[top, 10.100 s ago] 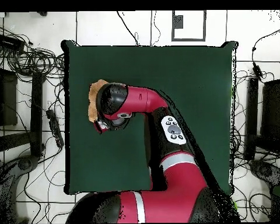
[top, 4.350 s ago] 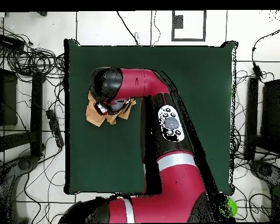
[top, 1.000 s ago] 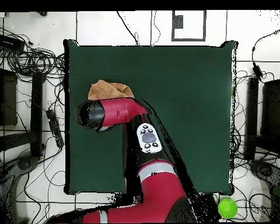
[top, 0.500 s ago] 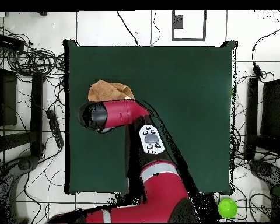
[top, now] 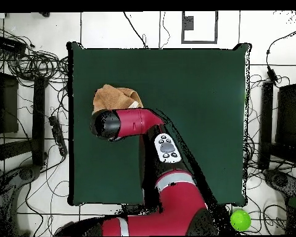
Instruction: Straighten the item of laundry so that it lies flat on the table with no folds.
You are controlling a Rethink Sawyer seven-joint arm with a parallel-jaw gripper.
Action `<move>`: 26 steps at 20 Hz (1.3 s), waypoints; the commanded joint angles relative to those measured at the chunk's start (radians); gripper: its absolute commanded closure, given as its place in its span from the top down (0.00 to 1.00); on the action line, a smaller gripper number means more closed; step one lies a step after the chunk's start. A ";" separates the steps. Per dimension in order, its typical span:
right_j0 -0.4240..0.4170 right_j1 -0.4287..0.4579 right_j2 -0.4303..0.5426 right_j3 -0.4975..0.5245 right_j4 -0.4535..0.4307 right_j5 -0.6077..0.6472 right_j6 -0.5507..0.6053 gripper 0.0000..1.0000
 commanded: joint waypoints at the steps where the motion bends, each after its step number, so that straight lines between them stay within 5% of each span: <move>1: 0.014 0.121 0.058 0.051 0.034 -0.057 0.195 1.00; 12: 0.039 0.147 0.023 0.084 0.024 -0.198 0.256 1.00; 21: 0.060 0.153 -0.002 0.081 0.061 -0.196 0.280 1.00; 22: 0.061 0.154 -0.004 0.080 0.067 -0.191 0.282 0.00; 26: 0.107 0.133 -0.050 0.064 0.062 -0.166 0.297 0.00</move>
